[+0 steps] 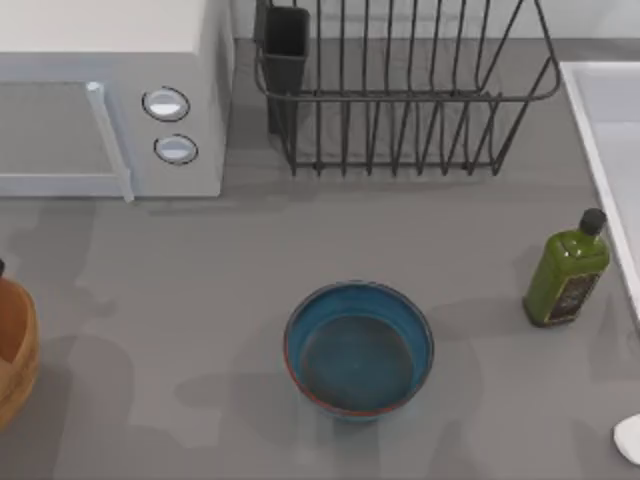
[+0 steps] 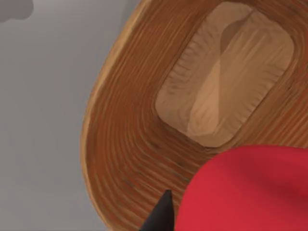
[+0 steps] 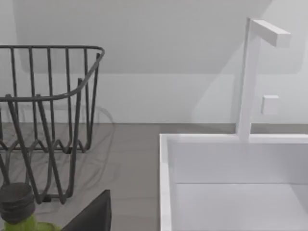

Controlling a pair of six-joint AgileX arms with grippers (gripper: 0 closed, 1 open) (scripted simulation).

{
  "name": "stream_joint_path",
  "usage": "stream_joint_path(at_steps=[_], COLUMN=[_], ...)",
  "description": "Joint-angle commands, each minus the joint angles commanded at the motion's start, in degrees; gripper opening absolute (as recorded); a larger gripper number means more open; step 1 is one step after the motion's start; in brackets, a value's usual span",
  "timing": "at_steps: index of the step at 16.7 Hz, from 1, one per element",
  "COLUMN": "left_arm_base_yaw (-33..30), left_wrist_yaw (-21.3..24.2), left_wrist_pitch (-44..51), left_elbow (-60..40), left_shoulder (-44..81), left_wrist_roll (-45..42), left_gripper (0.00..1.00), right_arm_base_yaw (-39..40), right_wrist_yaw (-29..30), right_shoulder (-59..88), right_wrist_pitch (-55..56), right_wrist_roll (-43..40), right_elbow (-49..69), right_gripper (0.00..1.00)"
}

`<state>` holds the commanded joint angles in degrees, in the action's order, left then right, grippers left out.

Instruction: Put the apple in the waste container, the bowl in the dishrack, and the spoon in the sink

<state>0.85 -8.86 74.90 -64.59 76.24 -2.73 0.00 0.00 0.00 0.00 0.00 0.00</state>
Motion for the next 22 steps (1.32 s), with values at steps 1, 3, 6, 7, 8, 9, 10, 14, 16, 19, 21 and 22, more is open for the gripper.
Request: stream_joint_path(at_steps=[1,3,6,7,8,9,10,14,16,19,21,22], left_arm_base_yaw=[0.26,0.96,2.13,2.44,2.66,2.74,2.74,2.74,2.74,2.74,2.74,2.74], left_wrist_yaw=[0.02,0.06,0.11,0.12,0.13,0.13,0.13,0.13,0.13,0.13,0.13,0.13], left_wrist_pitch=[-1.39,-5.69,-12.97,-14.53,-15.45,-15.77,-15.77,-15.77,-15.77,-15.77,-15.77,-15.77], left_elbow=[1.31,4.77,10.55,12.03,12.93,13.24,13.24,13.24,13.24,13.24,13.24,13.24], left_shoulder=[0.14,0.63,1.47,1.73,1.94,2.03,2.03,2.03,2.03,2.03,2.03,2.03], left_wrist_roll=[-0.24,-0.89,-1.98,-2.27,-2.47,-2.55,-2.55,-2.55,-2.55,-2.55,-2.55,-2.55], left_gripper=[0.00,0.00,0.00,0.00,0.00,0.00,0.00,0.15,0.30,0.53,0.68,0.75], right_arm_base_yaw=[0.00,0.00,0.00,0.00,0.00,0.00,0.00,0.00,0.00,0.00,0.00,0.00], right_wrist_yaw=[0.00,0.00,0.00,0.00,0.00,0.00,0.00,0.00,0.00,0.00,0.00,0.00], right_shoulder=[0.00,0.00,0.00,0.00,0.00,0.00,0.00,0.00,0.00,0.00,0.00,0.00], right_wrist_pitch=[0.00,0.00,0.00,0.00,0.00,0.00,0.00,0.00,0.00,0.00,0.00,0.00], right_wrist_roll=[0.00,0.00,0.00,0.00,0.00,0.00,0.00,0.00,0.00,0.00,0.00,0.00], right_elbow=[0.00,0.00,0.00,0.00,0.00,0.00,0.00,0.00,0.00,0.00,0.00,0.00], right_gripper=[1.00,1.00,1.00,1.00,1.00,1.00,1.00,1.00,1.00,1.00,1.00,1.00])
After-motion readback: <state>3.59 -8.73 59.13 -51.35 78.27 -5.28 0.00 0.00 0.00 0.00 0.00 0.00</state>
